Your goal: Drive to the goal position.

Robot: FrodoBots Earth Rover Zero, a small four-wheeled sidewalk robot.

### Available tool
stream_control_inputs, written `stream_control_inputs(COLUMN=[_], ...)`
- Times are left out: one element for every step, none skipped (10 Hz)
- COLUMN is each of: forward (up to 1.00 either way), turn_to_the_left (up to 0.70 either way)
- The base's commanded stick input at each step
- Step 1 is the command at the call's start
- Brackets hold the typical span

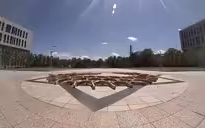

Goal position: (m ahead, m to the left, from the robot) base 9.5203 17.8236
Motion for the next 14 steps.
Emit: stream_control_inputs(forward=[0.06,0.06,0.07,0.07,0.07,0.07,0.06,0.06,0.07,0.06,0.06,0.06,0.06,0.06], turn_to_the_left=[0.00,0.00,0.00,0.00,0.00,0.00,0.00,0.00,0.00,0.00,0.00,0.00,0.00,0.00])
